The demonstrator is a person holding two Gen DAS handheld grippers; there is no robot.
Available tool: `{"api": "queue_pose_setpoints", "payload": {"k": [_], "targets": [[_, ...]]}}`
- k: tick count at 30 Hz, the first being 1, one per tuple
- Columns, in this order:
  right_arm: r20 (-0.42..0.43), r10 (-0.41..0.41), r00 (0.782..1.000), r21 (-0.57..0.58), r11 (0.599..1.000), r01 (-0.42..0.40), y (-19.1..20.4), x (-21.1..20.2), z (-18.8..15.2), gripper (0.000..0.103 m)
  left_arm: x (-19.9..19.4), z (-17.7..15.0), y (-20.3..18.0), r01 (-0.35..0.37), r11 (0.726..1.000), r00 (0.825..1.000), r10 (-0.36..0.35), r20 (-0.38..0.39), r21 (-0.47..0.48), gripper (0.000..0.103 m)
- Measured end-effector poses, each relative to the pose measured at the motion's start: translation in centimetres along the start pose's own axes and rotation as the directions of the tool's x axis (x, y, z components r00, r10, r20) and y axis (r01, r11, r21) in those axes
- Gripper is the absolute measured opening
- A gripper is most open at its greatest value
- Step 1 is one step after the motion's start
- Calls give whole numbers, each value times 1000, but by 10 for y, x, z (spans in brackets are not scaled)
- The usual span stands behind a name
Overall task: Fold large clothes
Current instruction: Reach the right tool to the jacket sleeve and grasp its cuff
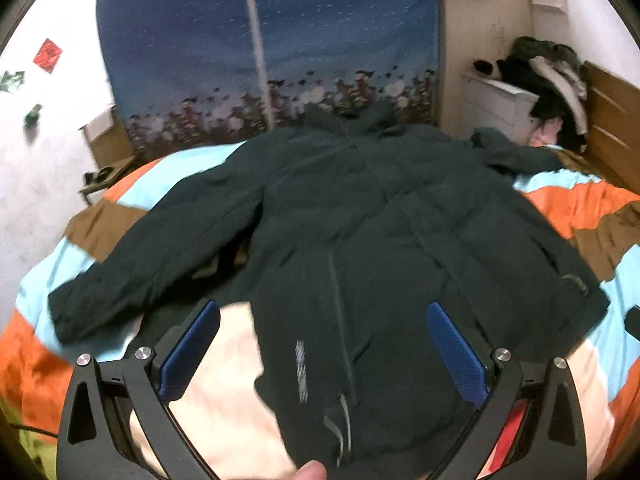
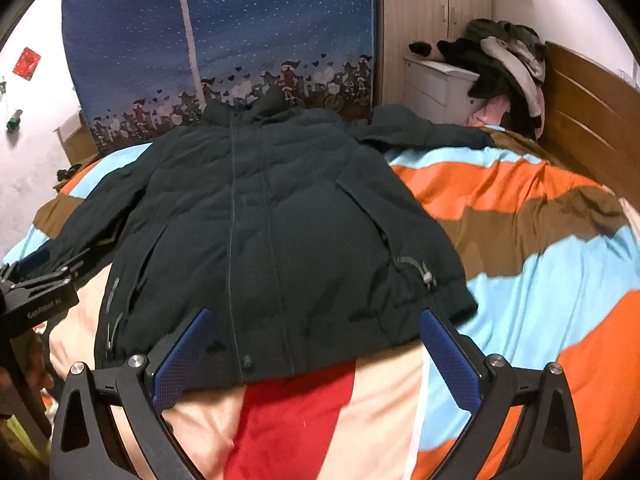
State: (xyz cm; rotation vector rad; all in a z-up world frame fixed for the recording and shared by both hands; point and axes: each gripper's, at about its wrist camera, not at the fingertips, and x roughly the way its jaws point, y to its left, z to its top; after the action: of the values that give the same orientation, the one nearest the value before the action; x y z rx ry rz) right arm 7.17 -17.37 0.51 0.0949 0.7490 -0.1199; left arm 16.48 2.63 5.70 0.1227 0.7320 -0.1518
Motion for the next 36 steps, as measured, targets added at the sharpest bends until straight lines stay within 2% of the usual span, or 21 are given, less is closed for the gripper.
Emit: {"api": "queue_pose_setpoints", "payload": {"k": [3, 7, 10, 14, 18, 20, 22, 27, 32, 36], "targets": [[-6, -28, 1000, 13, 1000, 28, 7, -1, 30, 103, 5, 23, 11, 127, 992, 992, -127, -7, 14, 101], [-29, -43, 999, 63, 997, 45, 12, -4, 81, 103, 9, 54, 11, 137, 989, 990, -138, 3, 63, 101], [-45, -78, 996, 80, 993, 82, 19, -6, 117, 103, 17, 76, 10, 120, 988, 993, -121, 0, 94, 101], [-71, -100, 992, 78, 991, 106, 31, -1, 167, 103, 44, 110, 7, 145, 983, 989, -145, -9, 114, 101], [-19, -43, 999, 78, 996, 44, 33, 16, 197, 103, 88, 145, 0, 182, 979, 981, -174, -84, 93, 101], [2, -12, 1000, 66, 998, 12, 28, 44, 210, 103, 105, 158, 2, 171, 982, 983, -164, -85, 77, 101], [-5, 9, 1000, 67, 998, -9, 15, 81, 220, 103, 128, 169, 3, 151, 987, 986, -146, -79, 53, 101], [6, -13, 1000, 63, 998, 13, -51, 164, 235, 103, 189, 191, -21, 111, 992, 991, -106, -86, 55, 101], [25, -31, 999, 184, 983, 26, -149, 231, 246, 103, 244, 210, -68, 103, 994, 994, -101, -52, 47, 101], [47, -35, 998, 275, 961, 20, -217, 274, 256, 103, 292, 222, -108, 114, 993, 991, -113, -70, 14, 101]]}}
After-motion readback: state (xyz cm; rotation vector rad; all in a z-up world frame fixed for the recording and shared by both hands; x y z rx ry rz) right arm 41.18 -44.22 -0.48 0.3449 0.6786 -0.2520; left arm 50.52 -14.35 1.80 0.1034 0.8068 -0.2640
